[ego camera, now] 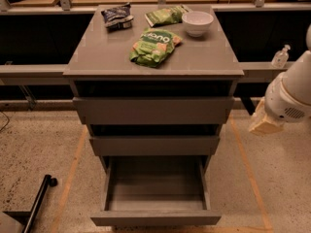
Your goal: Close bottom drawer
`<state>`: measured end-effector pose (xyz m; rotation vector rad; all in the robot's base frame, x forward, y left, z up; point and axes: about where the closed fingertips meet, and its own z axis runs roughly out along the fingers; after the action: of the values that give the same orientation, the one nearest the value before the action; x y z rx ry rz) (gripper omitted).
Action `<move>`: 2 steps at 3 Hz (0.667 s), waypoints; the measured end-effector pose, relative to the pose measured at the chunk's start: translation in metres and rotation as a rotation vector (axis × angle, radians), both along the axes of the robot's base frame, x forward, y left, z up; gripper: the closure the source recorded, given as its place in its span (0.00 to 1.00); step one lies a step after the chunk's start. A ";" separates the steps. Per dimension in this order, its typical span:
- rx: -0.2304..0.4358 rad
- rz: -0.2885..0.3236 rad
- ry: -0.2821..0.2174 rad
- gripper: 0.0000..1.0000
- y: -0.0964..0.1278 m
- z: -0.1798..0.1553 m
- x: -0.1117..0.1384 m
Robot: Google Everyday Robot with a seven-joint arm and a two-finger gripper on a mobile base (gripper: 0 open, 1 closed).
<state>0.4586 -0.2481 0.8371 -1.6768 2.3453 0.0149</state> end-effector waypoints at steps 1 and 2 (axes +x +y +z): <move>-0.032 0.021 -0.003 1.00 0.006 0.003 -0.001; -0.001 0.025 0.058 1.00 0.014 -0.034 -0.008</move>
Offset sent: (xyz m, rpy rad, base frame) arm -0.0203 0.0241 -0.0952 0.0548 0.1657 0.0246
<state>0.4508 -0.2339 0.8028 -1.7280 2.3666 0.0687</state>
